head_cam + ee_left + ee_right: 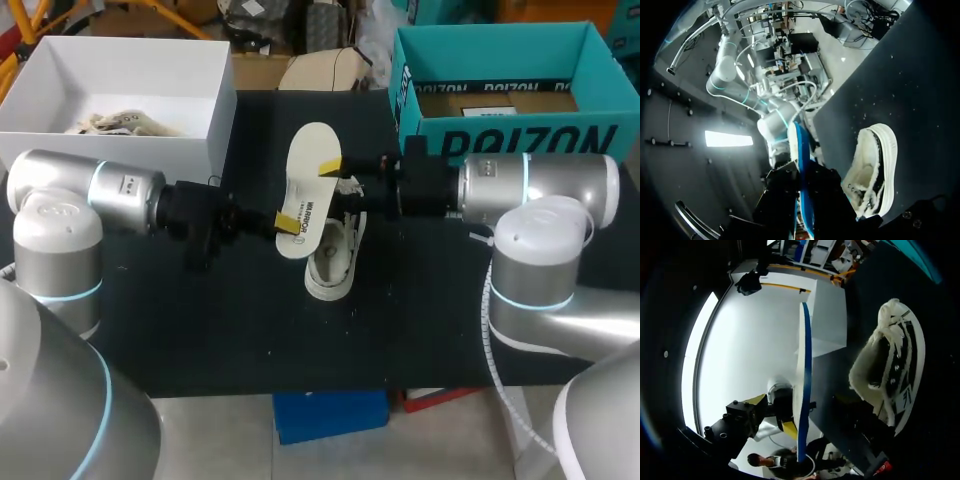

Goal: Take the shoe out of the shoebox, open the shoe tongue, remove and reinsert the insole, then place the shoe into the shoebox

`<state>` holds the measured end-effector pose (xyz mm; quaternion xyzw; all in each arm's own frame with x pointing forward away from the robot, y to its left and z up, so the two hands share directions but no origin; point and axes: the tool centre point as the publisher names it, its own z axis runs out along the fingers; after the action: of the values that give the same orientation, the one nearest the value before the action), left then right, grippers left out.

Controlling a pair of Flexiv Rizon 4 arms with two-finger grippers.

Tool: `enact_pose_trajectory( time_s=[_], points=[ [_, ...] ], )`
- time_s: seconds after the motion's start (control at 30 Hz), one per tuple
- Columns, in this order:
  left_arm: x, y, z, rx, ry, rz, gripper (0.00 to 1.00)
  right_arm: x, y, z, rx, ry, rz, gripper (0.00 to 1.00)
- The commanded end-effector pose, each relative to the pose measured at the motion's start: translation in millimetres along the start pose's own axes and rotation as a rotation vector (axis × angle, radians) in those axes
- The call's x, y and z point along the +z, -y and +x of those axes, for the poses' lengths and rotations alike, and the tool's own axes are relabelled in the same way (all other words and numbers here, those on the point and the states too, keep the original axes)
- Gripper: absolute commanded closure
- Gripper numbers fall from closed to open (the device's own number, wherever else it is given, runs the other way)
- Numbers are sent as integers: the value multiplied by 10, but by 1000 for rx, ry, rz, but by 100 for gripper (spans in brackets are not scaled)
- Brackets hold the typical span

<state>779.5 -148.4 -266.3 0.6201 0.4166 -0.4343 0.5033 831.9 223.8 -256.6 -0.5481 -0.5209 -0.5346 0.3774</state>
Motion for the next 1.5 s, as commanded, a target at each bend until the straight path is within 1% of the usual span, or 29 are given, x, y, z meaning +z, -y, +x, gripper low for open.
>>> enact_pose_trajectory(
  time_s=[0.03,0.1,0.23,0.27,0.3,0.33,0.57,0.6,0.63,0.7,0.73,0.8,0.87,1.13,1.17,1.2,1.23,1.27,1.37,1.47,1.5],
  points=[
    [12,6,5,2,-2,-2,100,88,-51,-23,1,0,-3,30],
    [12,6,5,2,-2,-2,100,106,-81,-40,2,2,-6,37],
    [12,6,5,2,-2,-2,100,148,-89,-66,5,7,-5,44],
    [12,6,5,2,-2,-2,100,153,-94,-69,6,8,-4,48],
    [12,6,5,2,-2,-2,100,157,-99,-72,6,9,-4,49],
    [12,6,5,2,-2,-2,100,159,-103,-72,7,10,-3,47],
    [12,6,5,2,-2,-2,100,128,-176,-66,4,19,-5,51],
    [12,6,5,2,-2,-2,100,125,-182,-64,3,20,-5,53],
    [12,6,5,2,-2,-2,100,121,-191,-64,1,21,-5,58],
    [12,6,5,2,-2,-2,100,112,-205,-65,1,23,-7,60],
    [12,6,5,2,-2,-2,100,105,-213,-68,1,25,-7,64],
    [12,6,5,2,-2,-2,100,97,-220,-71,-1,30,-6,78],
    [12,6,5,2,-2,-2,100,88,-225,-71,-1,37,-3,100],
    [12,6,5,2,-2,-2,100,88,-225,-71,-1,37,-3,100],
    [-17,-3,-30,-12,-99,-12,100,88,-225,-71,-1,37,-3,100],
    [-39,-4,-68,1,-148,-18,100,88,-225,-71,-1,37,-3,100],
    [-120,11,-167,-17,-254,-51,51,88,-225,-71,-1,37,-3,100],
    [-178,32,-233,-21,-325,-57,0,88,-225,-71,-1,37,-3,100],
    [-369,139,-368,-63,-552,-64,0,88,-225,-71,-1,37,-3,100],
    [-563,321,-474,-146,-799,-68,0,88,-225,-71,-1,37,-3,100],
    [-623,381,-515,-172,-866,-74,0,88,-225,-71,-1,37,-3,100]
  ],
)
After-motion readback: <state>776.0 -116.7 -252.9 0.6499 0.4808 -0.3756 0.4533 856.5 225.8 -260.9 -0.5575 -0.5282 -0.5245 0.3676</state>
